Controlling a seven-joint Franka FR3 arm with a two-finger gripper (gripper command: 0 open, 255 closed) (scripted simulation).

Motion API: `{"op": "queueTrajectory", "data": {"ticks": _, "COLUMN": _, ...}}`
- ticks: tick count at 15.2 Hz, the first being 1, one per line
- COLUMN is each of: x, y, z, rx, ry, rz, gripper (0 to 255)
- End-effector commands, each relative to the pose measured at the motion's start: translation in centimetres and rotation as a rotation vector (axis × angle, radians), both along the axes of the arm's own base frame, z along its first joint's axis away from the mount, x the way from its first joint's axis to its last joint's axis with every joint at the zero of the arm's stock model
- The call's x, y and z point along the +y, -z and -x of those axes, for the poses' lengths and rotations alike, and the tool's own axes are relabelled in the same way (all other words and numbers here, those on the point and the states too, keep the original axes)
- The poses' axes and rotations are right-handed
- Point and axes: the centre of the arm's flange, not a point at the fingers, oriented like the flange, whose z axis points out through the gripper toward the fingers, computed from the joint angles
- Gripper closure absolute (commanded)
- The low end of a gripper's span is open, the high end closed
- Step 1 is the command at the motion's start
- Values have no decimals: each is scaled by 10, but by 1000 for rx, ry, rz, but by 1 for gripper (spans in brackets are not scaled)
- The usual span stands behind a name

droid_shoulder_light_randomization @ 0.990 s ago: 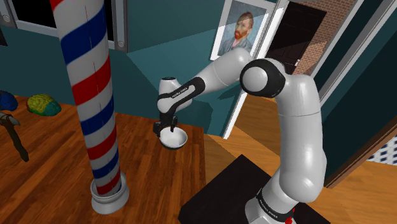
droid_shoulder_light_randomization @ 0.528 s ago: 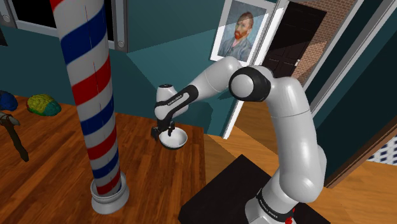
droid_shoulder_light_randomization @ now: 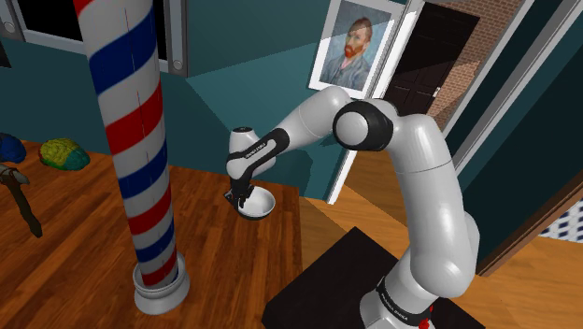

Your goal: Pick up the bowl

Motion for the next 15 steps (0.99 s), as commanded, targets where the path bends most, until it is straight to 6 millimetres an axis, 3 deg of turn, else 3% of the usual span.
{"op": "queueTrajectory", "data": {"ticks": 1, "x": 0, "y": 0, "z": 0, "rx": 0, "ry": 0, "rz": 0, "gripper": 255}}
{"op": "queueTrajectory", "data": {"ticks": 5, "x": -1, "y": 0, "z": -1, "rx": 0, "ry": 0, "rz": 0, "gripper": 255}}
{"op": "queueTrajectory", "data": {"ticks": 15, "x": -1, "y": -53, "z": -1, "rx": 0, "ry": 0, "rz": 0, "gripper": 255}}
